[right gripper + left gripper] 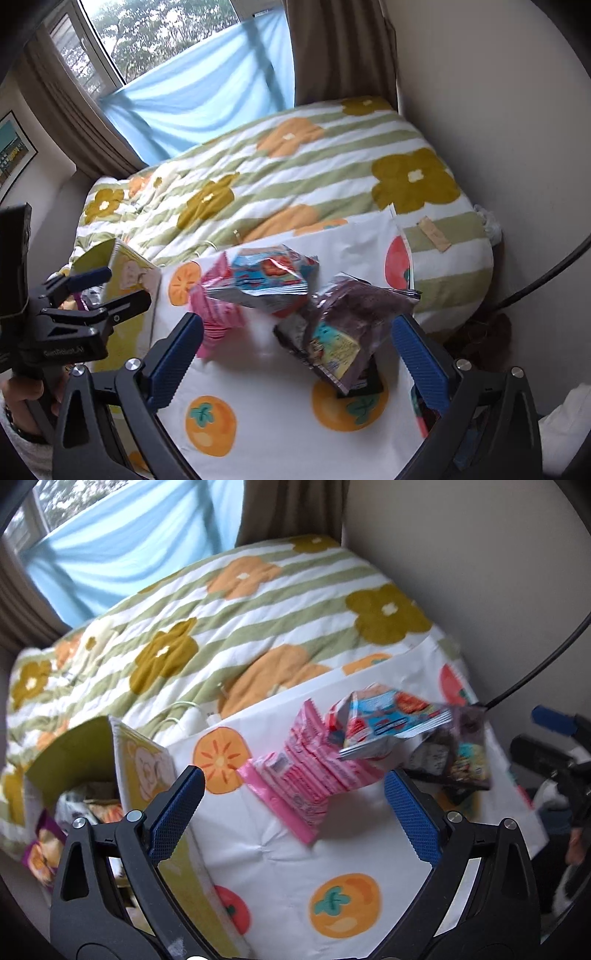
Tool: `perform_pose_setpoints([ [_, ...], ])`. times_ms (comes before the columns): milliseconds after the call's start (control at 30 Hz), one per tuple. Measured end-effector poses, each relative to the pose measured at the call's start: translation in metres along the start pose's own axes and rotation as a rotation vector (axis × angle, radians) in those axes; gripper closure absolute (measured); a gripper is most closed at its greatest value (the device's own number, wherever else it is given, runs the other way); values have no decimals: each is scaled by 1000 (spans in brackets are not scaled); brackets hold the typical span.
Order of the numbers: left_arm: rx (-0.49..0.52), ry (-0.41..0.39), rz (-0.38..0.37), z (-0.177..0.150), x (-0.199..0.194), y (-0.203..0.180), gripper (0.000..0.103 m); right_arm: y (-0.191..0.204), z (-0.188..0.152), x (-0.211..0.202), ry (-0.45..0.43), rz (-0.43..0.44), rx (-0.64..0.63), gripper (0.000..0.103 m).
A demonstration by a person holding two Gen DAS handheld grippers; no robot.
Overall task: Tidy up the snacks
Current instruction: 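Move both tools toward the pink-striped bag and dark brown bag, then grasp the pink-striped bag with left tool while right tool grasps dark brown bag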
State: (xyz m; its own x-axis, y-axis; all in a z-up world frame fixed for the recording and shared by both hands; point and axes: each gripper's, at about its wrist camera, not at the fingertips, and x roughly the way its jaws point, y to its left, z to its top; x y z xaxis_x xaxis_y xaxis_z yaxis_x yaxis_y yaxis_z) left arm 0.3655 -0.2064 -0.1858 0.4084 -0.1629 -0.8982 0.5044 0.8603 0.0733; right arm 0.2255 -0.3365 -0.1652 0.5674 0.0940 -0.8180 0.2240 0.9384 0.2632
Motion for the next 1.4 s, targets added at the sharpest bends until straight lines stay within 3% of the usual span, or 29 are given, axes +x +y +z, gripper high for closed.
perform_pose_setpoints([
  [133,100,101,1,3,28,-2,6,-19,1,22,53,31,71,1],
  [267,241,197,-27,3,60,-7,6,-30,-5,42,94,6,141,1],
  [500,375,282,-80,4,102,-14,6,-33,-6,77,128,-46,236,1],
  [667,400,324,-150,3,129,-17,6,-31,-4,99,157,-87,239,1],
  [767,414,332,-153,3,143,-19,6,-31,-5,111,176,-124,237,1],
  [900,392,332,-198,7,153,-18,6,-36,-6,117,156,-127,264,1],
  [933,385,333,-214,7,156,-17,9,-37,-6,119,159,-128,269,1],
  [1000,389,335,-224,6,159,-16,26,-39,-5,125,164,-116,282,1],
  [1200,419,308,-228,6,154,-20,35,-42,-3,131,148,-94,293,1],
  [1300,415,307,-228,5,150,-21,37,-42,-3,131,142,-88,276,8],
  [1400,388,315,-237,3,148,-19,39,-39,-2,128,133,-92,242,22],
])
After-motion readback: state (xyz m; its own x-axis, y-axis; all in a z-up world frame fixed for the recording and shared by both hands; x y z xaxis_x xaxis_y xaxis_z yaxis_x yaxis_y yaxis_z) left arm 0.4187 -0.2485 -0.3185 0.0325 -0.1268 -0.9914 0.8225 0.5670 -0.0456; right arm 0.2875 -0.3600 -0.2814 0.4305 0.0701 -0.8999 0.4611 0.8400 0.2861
